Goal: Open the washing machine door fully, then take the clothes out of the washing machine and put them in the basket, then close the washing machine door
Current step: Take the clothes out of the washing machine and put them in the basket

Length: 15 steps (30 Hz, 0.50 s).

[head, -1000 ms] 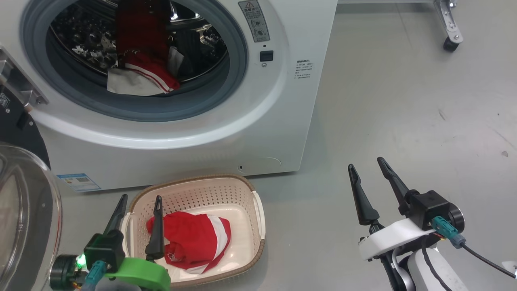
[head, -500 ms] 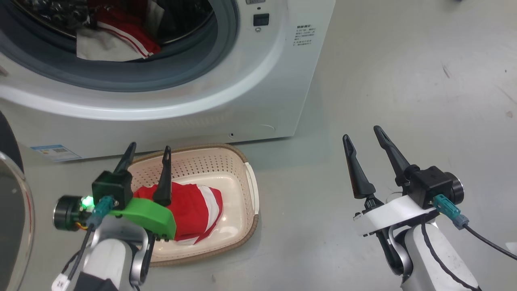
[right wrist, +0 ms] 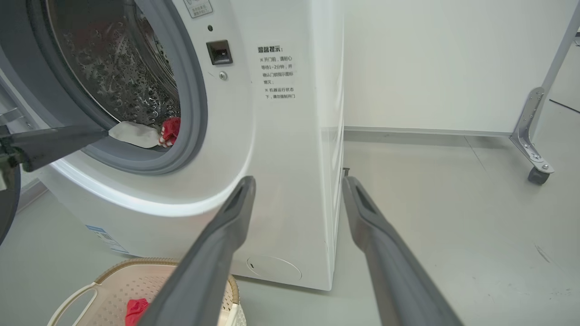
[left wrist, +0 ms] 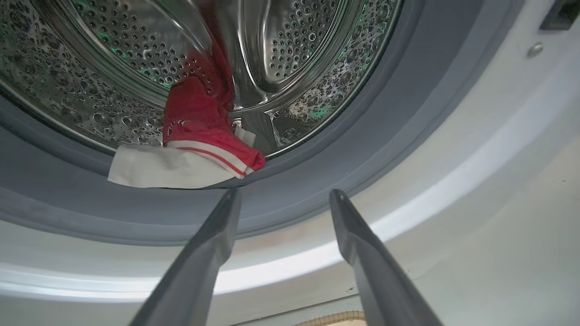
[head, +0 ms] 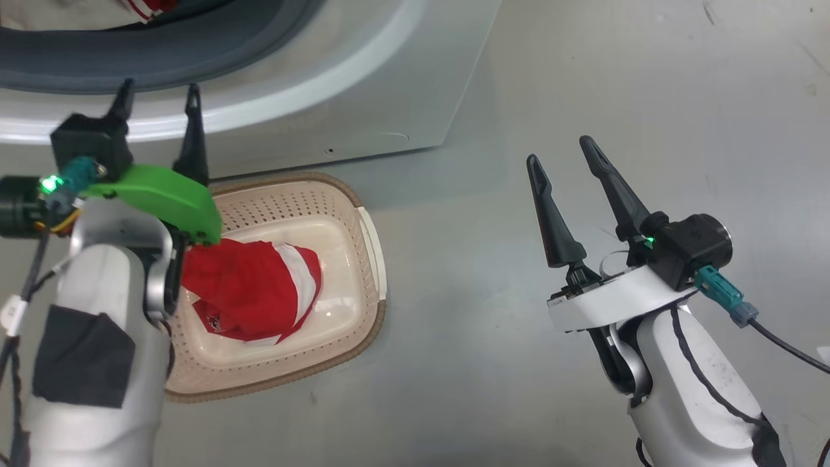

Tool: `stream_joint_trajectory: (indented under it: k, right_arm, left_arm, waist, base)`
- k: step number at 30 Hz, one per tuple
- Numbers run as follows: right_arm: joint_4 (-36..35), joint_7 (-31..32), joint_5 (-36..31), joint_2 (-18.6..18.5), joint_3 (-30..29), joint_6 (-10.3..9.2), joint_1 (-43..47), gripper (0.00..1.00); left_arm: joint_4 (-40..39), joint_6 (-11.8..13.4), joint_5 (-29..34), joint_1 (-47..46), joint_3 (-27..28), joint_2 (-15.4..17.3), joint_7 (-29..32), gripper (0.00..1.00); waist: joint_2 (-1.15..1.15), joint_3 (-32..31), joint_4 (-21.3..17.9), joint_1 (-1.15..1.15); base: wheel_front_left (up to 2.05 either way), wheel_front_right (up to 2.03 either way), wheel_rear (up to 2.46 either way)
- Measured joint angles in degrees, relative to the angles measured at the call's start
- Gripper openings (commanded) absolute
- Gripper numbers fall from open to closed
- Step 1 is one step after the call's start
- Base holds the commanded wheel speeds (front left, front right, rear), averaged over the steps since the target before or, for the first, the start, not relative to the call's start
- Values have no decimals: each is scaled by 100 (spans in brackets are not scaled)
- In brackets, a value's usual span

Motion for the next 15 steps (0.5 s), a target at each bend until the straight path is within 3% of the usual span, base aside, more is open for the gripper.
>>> stream_joint_trajectory:
  k: [8, 15]
  right_arm:
    - [-79, 0, 299, -9, 230, -12, -321, 100]
    - [-165, 0, 523, -10, 385, -133, -538, 100]
  left_arm:
    - [302, 1, 64, -977, 319, 446, 48, 100]
    - [575, 0, 125, -1639, 532, 925, 108, 100]
  waist:
    - [0, 508, -341, 0]
    - [0, 841, -702, 0]
  base:
    - [0, 0, 0]
    - [0, 0, 0]
